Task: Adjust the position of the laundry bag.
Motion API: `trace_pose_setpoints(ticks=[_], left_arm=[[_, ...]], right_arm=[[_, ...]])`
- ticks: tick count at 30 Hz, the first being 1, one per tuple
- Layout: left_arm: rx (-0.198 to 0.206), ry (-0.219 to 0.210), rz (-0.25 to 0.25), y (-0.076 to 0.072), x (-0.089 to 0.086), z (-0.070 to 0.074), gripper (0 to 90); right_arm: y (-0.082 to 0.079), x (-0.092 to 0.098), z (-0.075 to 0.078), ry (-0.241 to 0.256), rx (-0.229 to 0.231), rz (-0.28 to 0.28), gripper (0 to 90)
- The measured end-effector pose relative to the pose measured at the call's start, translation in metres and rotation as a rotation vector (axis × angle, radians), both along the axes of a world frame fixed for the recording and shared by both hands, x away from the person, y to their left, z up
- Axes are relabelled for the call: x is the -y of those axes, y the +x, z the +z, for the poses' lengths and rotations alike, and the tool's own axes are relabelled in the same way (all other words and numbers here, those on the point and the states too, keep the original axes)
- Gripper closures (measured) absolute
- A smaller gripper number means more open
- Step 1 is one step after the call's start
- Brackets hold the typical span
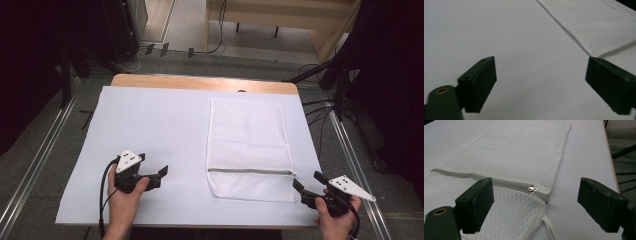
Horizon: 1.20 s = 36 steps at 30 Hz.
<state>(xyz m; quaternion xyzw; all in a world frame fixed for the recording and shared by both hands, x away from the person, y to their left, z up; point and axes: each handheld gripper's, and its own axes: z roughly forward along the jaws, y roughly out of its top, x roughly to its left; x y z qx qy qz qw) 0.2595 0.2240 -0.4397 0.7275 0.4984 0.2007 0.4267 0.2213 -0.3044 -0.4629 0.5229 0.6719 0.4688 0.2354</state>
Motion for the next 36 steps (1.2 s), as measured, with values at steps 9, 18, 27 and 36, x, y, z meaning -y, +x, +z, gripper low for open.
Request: trace_pose_setpoints(ticks=[9,18,27,36], left_arm=[[-0.059,0.004,0.015,0.035,0.044,-0.006,22.6],[-0.069,0.055,-0.009,0.065,0.089,-0.005,28.2],[-0.053,0.068,-0.042,0.081,0.122,0.001,31.5],[-0.071,0.072,-0.054,0.106,0.140,0.002,35.2]], right_arm=[[0.001,0.000,-0.001,0.008,-0.007,0.007,14.9],[-0.001,0.005,-0.001,0.031,0.000,0.001,15.9],[-0.001,0.005,0.000,0.027,0.008,0.002,16.5],[-0.002,-0.003,0.003,-0.042,0.030,0.014,16.7]])
